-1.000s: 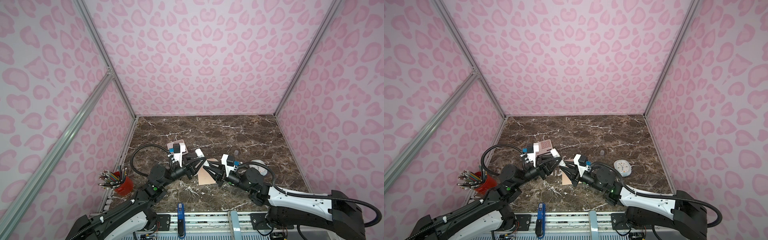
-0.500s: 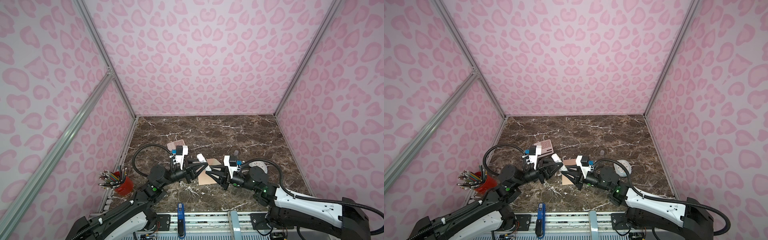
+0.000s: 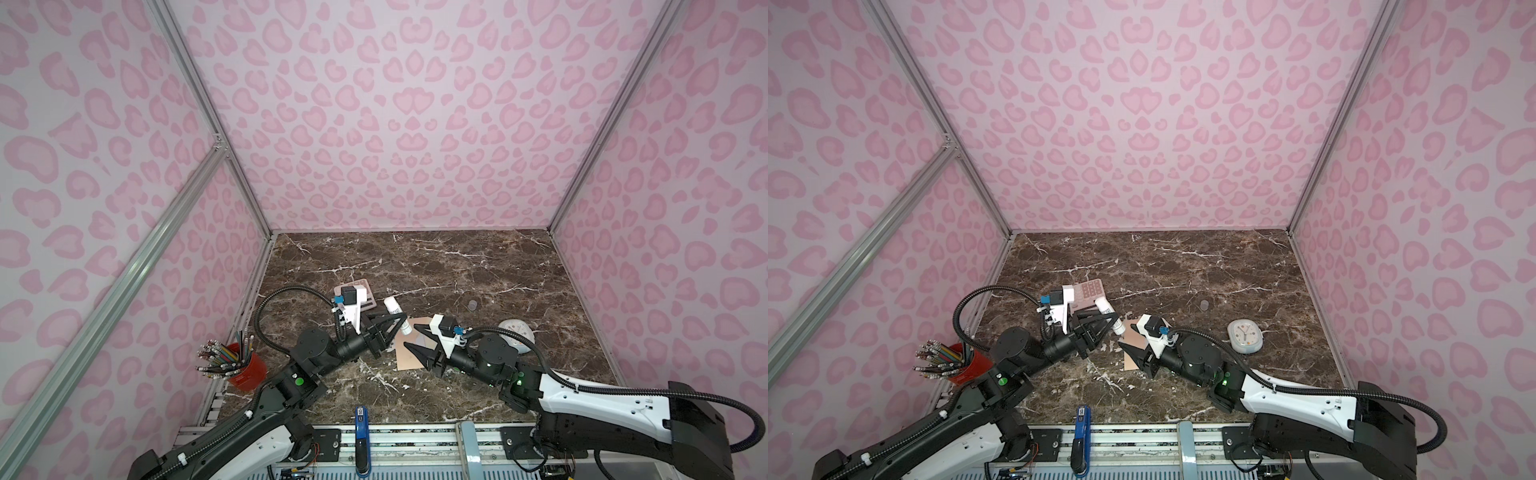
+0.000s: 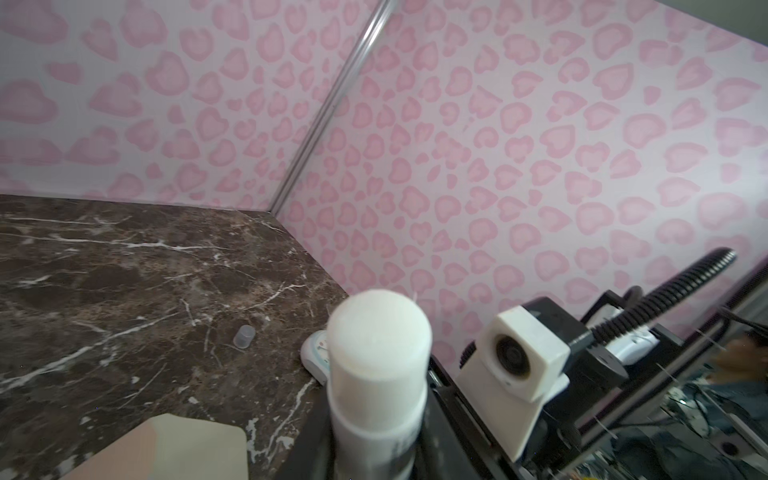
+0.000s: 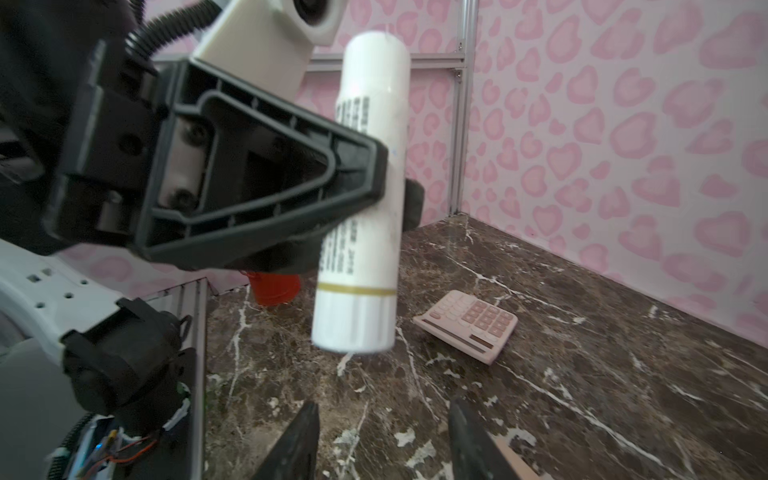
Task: Place the letter into the envelope and seal it
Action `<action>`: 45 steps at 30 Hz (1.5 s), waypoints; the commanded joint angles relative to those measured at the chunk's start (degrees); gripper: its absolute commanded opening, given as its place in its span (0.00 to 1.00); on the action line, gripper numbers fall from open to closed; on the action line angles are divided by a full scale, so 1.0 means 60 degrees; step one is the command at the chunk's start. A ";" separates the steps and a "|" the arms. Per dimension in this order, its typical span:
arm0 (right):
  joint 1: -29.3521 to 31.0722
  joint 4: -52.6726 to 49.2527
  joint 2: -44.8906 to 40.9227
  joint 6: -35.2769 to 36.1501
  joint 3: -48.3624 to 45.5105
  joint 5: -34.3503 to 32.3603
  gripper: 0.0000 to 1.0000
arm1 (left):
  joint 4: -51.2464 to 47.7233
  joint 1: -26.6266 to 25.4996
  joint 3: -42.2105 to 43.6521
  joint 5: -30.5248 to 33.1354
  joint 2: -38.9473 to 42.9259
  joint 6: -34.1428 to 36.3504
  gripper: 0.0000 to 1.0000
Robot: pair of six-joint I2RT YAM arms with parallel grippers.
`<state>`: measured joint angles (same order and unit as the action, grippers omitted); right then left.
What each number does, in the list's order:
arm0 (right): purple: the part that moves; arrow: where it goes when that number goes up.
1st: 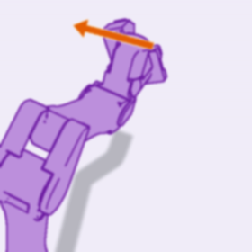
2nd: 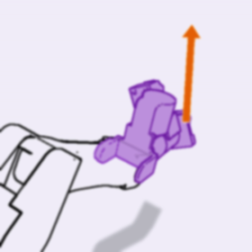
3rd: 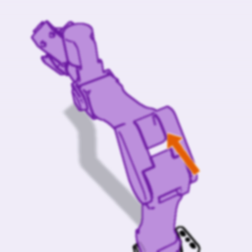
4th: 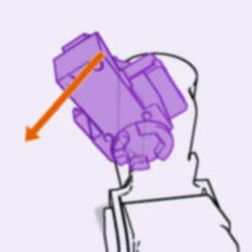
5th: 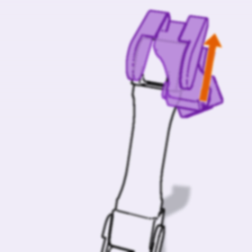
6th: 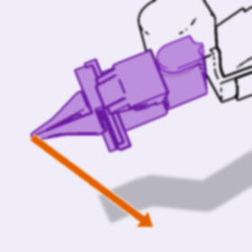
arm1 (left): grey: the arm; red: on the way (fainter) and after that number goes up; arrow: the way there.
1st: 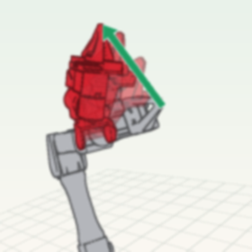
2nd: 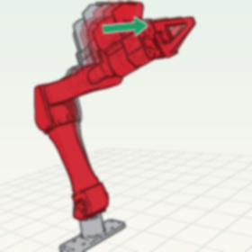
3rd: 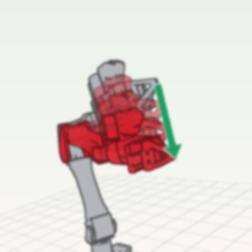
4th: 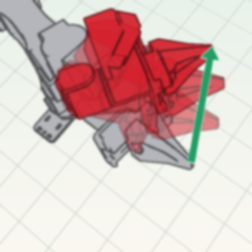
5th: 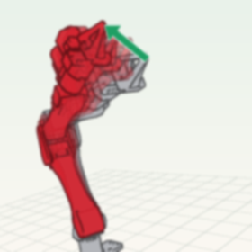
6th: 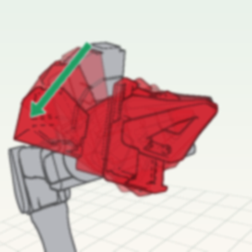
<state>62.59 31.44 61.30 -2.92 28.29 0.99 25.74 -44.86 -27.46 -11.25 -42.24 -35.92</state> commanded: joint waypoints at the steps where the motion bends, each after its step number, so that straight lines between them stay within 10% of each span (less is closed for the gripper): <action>1: 0.0177 0.0561 0.0381 0.0708 -0.0002 -0.1374 0.53 | -0.1158 0.0004 -0.0289 0.1804 0.0126 0.0474 0.04; 25: 0.1024 0.5886 0.4234 0.3495 0.0664 -0.3333 0.54 | -0.0987 0.0005 -0.0756 0.2534 -0.0931 0.0380 0.04; 45: 0.1002 0.6233 0.4582 0.3727 0.0939 -0.4230 0.50 | -0.0726 0.0000 -0.0713 0.2242 -0.1297 0.0172 0.04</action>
<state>68.62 65.82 88.40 19.22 33.65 -22.68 20.36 -44.86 -31.70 2.79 -50.13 -34.48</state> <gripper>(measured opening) 0.503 0.284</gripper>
